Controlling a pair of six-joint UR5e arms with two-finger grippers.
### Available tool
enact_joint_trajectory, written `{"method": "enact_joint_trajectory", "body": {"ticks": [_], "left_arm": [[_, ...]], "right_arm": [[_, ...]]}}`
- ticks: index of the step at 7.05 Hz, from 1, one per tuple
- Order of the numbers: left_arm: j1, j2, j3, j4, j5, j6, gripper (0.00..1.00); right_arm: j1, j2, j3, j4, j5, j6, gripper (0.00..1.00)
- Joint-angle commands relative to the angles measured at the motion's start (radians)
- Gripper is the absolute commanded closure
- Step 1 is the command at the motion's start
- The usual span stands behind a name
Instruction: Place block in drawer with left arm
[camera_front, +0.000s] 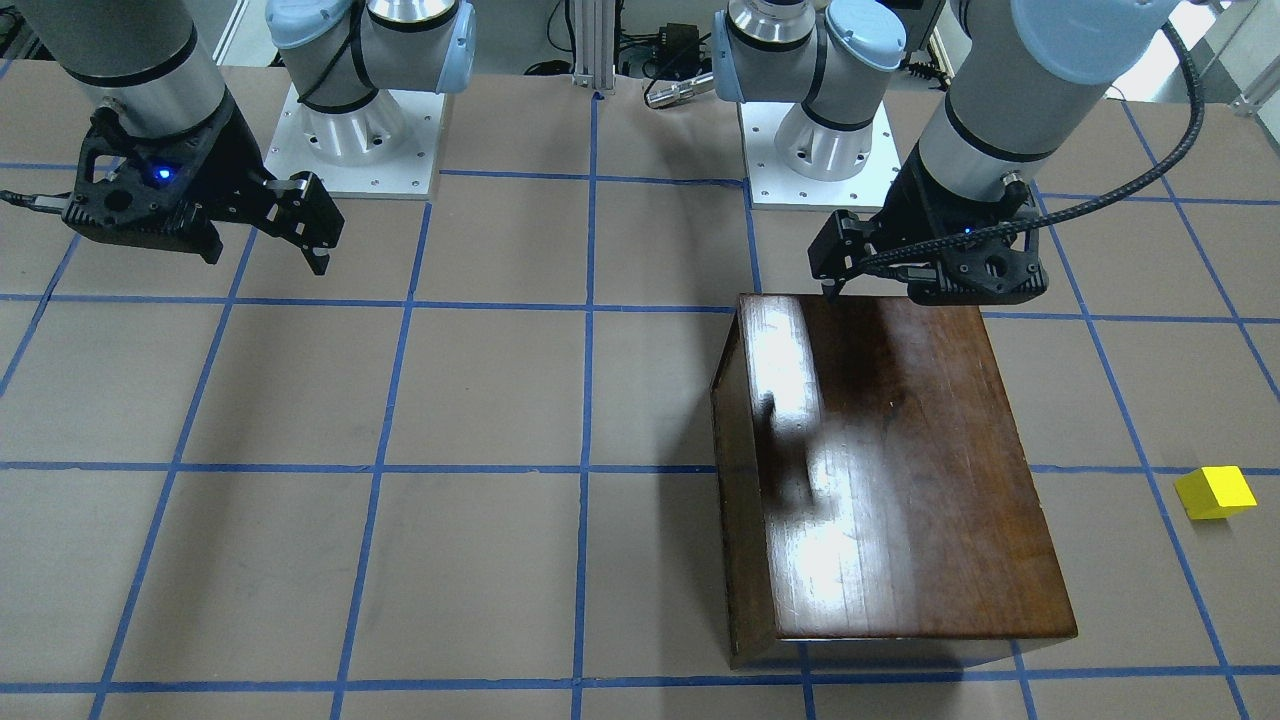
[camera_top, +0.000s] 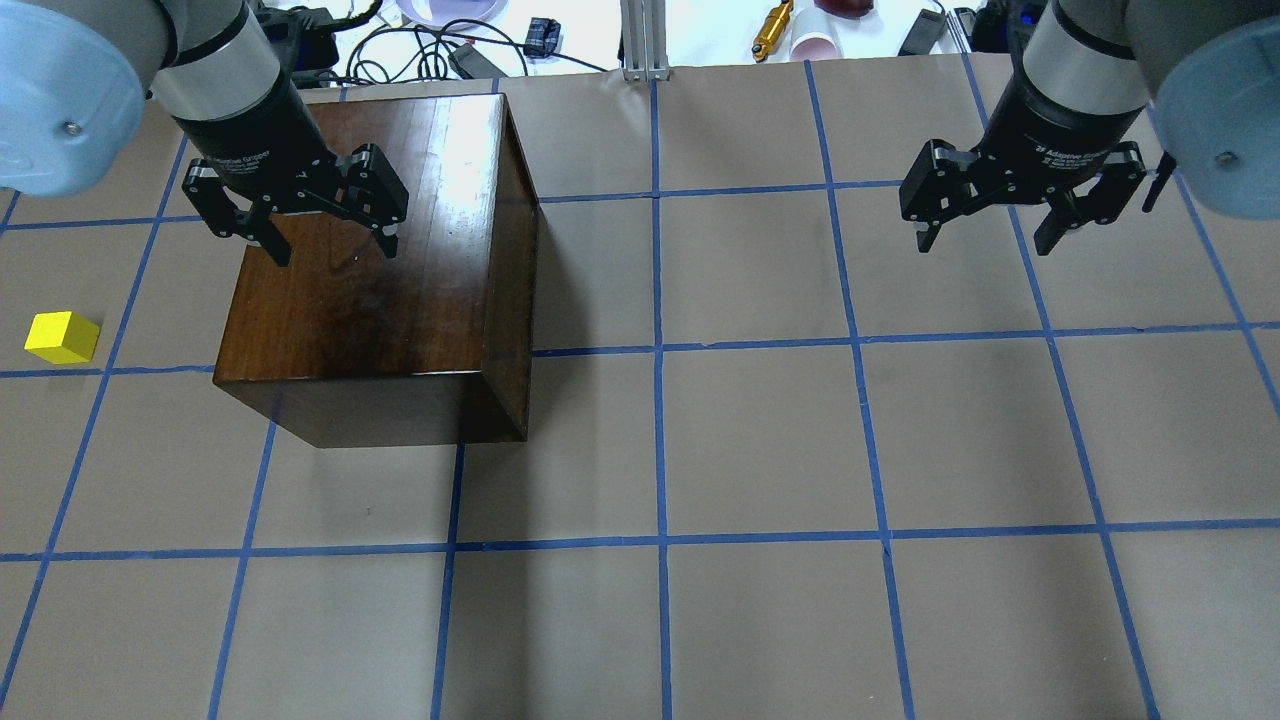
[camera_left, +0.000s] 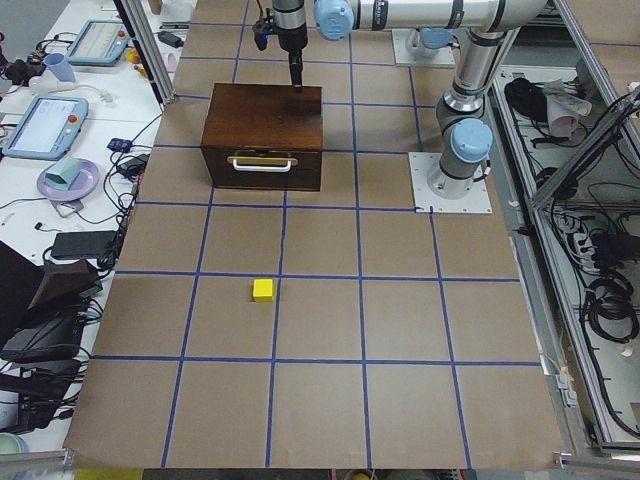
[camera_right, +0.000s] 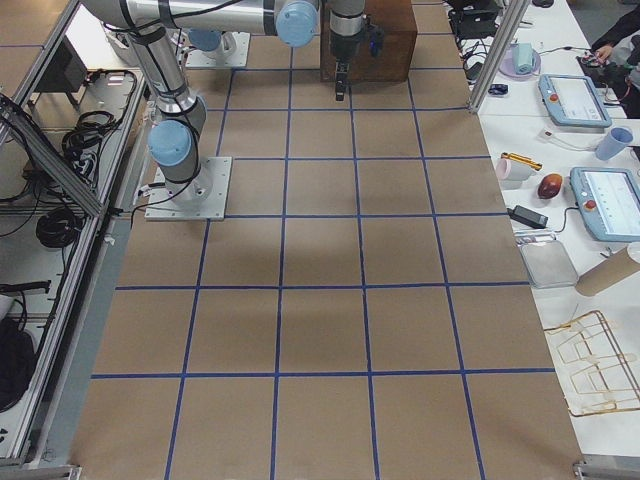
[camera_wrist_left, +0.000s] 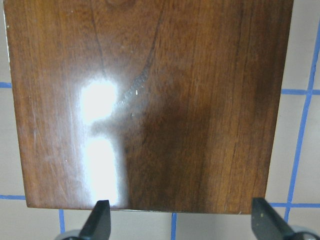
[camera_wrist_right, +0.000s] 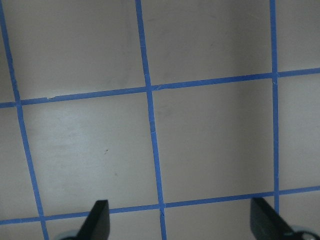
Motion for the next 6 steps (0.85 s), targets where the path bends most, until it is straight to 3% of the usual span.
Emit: {"method": "enact_joint_trajectory", "body": {"ticks": [1,6], "left_arm": [[0.000,0.000,0.000,-0.001,-0.001,-0.001,0.00],[-0.001,0.012,0.000,-0.001,-0.007,-0.001,0.00]], "right_arm": [[0.001,0.000,0.000,0.000,0.000,0.000,0.00],[0.001,0.000,0.000,0.000,0.000,0.000,0.00]]}}
